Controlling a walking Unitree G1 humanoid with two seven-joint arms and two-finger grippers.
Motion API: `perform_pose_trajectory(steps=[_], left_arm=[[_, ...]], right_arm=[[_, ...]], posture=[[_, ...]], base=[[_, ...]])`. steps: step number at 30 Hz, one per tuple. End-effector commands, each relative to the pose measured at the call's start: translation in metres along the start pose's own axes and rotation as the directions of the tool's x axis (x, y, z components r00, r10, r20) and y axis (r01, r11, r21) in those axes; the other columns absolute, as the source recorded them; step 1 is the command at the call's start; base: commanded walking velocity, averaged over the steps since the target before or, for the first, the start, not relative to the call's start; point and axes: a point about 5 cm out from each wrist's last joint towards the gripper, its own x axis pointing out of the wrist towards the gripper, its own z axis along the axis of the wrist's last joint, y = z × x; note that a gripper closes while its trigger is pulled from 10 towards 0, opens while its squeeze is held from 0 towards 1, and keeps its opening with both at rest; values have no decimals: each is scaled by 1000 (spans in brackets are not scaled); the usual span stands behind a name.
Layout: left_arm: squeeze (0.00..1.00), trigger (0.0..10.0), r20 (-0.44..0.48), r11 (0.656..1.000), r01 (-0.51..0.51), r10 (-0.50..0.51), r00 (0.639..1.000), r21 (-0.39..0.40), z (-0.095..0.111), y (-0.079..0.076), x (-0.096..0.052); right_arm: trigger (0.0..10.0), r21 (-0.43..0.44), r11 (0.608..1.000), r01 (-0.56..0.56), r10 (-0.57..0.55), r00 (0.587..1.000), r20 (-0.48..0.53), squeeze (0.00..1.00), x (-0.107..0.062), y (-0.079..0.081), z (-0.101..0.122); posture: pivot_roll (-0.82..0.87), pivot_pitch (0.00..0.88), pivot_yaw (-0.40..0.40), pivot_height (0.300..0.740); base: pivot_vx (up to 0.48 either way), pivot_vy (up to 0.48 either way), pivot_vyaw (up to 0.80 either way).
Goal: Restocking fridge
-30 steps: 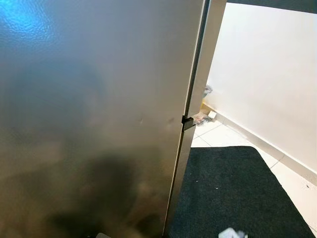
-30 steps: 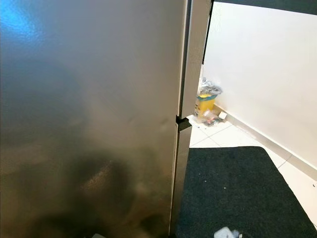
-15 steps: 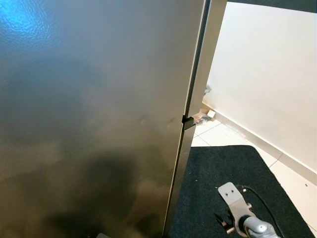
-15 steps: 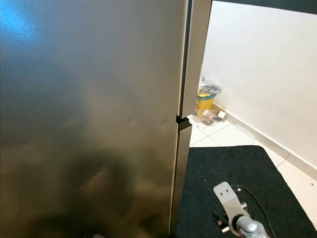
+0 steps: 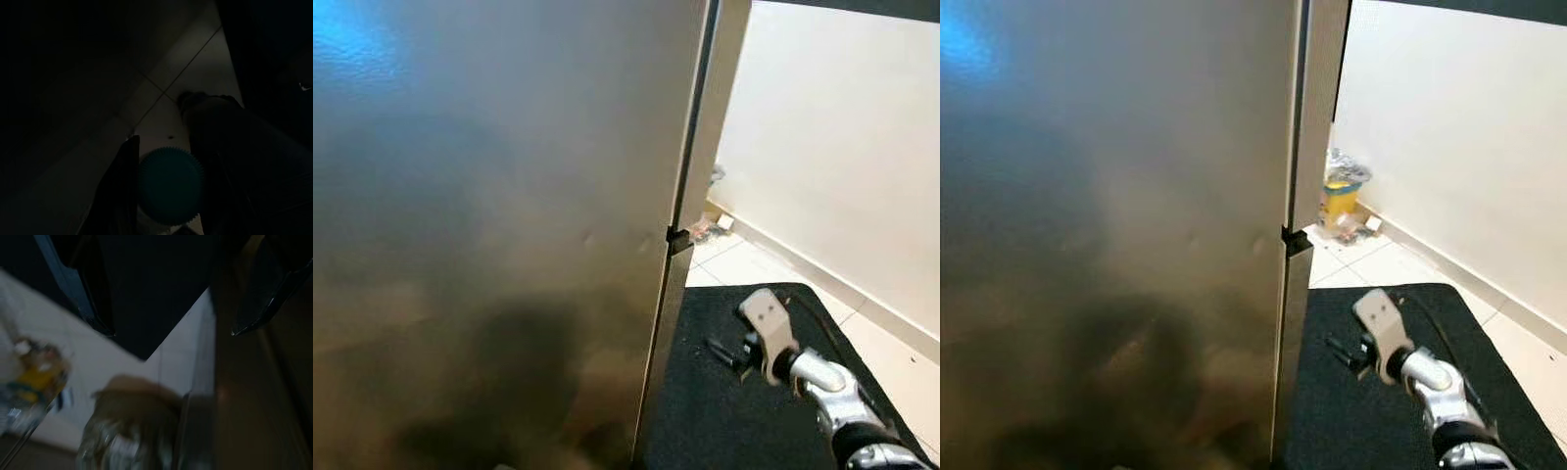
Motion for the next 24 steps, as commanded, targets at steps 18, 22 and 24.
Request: perform_pose_trajectory(steps=[18, 22, 24], left_arm=[[0, 10000, -18, 980, 59, -64, 998, -190, -20, -10, -3], [0, 10000, -30, 977, 70, -78, 997, -201, -22, -13, -3], [0, 10000, -37, 977, 71, -80, 996, -203, -24, -14, -3]], right_arm=[[10000, -50, 995, -81, 90, 973, 214, 0, 16, -5, 50], [10000, -62, 996, -61, 73, 975, 211, 0, 21, -4, 55], [10000, -64, 997, -36, 49, 978, 202, 0, 27, -1, 57]], posture=[[-73, 0, -30, 740], [-73, 0, -31, 740], [-73, 0, -31, 740]], base=[[0, 0, 0], [0, 0, 0], [0, 0, 0]])
